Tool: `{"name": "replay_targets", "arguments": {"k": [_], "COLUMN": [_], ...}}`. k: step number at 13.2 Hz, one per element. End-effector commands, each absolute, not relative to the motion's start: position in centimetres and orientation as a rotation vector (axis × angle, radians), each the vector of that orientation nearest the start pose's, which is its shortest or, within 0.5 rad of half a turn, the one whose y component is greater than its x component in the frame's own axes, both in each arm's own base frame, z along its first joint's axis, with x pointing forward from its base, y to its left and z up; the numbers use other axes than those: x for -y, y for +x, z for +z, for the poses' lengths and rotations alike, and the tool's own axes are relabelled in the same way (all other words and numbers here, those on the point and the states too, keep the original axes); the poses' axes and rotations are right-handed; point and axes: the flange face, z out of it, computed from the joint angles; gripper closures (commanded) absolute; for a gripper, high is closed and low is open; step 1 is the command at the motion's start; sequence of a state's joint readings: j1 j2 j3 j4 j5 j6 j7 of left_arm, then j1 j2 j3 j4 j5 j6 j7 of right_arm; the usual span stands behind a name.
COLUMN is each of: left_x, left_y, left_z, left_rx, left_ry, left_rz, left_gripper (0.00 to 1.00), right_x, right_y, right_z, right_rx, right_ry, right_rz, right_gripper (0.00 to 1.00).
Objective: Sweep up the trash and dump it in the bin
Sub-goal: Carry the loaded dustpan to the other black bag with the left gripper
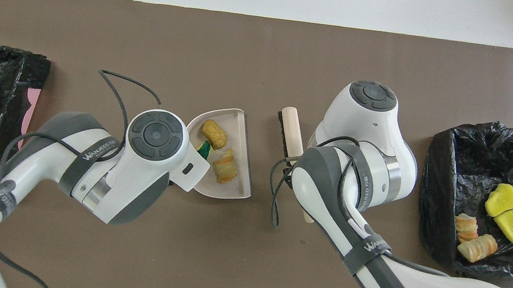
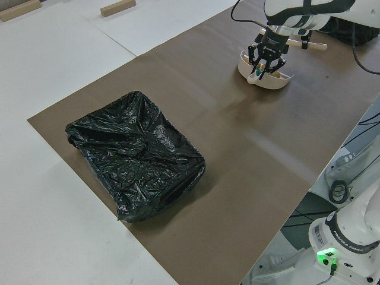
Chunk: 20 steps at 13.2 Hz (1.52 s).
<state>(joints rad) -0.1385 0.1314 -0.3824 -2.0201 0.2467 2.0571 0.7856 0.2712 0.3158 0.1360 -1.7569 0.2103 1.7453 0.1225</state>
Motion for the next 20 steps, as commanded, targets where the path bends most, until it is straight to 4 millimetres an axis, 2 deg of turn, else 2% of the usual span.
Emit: {"name": "replay_targets", "arguments": {"k": [1, 4, 6, 7, 9, 11, 13, 16, 17, 18, 20], "left_x": [21.4, 14.5, 9.6, 7.3, 0.0, -6.7, -13.3, -21.0, -23.3, -26.2, -30.4], "left_y": [50.4, 51.5, 52.0, 52.3, 52.5, 53.0, 52.9, 53.5, 53.9, 53.9, 54.6], "left_z": [42.8, 46.2, 47.8, 48.7, 49.9, 51.8, 53.0, 54.3, 54.3, 53.4, 54.5], "left_rx": [-1.976, -2.019, -2.006, -1.98, -1.849, -1.931, -1.957, -1.932, -1.956, -1.966, -1.962], "left_ry": [-2.278, -2.272, -2.292, -2.31, -2.435, -2.421, -2.392, -2.312, -2.246, -2.199, -2.07], "left_rz": [0.146, 0.129, 0.121, 0.099, 0.097, -0.007, -0.08, -0.065, -0.051, -0.003, 0.045], "left_gripper": [1.0, 1.0, 1.0, 1.0, 1.0, 1.0, 1.0, 1.0, 1.0, 1.0, 1.0], "right_x": [-26.3, -31.9, -37.2, -39.1, -42.4, -44.7, -45.6, -45.8, -45.9, -45.9, -45.9], "right_y": [52.4, 48.3, 44.6, 42.9, 39.8, 36.9, 35.3, 34.8, 34.9, 35.0, 36.1], "right_z": [38.5, 39.2, 38.7, 38.3, 37.7, 36.1, 34.3, 34.1, 34.1, 34.3, 35.6], "right_rx": [0.206, 0.058, -0.006, -0.04, -0.034, -0.014, -0.068, -0.072, -0.087, -0.081, -0.091], "right_ry": [-3.006, -3.076, -3.106, -3.115, -3.103, -3.105, -3.109, -3.098, -3.089, -3.087, -3.068], "right_rz": [0.578, 0.575, 0.582, 0.56, 0.556, 0.52, 0.485, 0.522, 0.531, 0.53, 0.502], "right_gripper": [1.0, 1.0, 1.0, 1.0, 1.0, 1.0, 1.0, 1.0, 0.85, 0.01, 0.0]}}
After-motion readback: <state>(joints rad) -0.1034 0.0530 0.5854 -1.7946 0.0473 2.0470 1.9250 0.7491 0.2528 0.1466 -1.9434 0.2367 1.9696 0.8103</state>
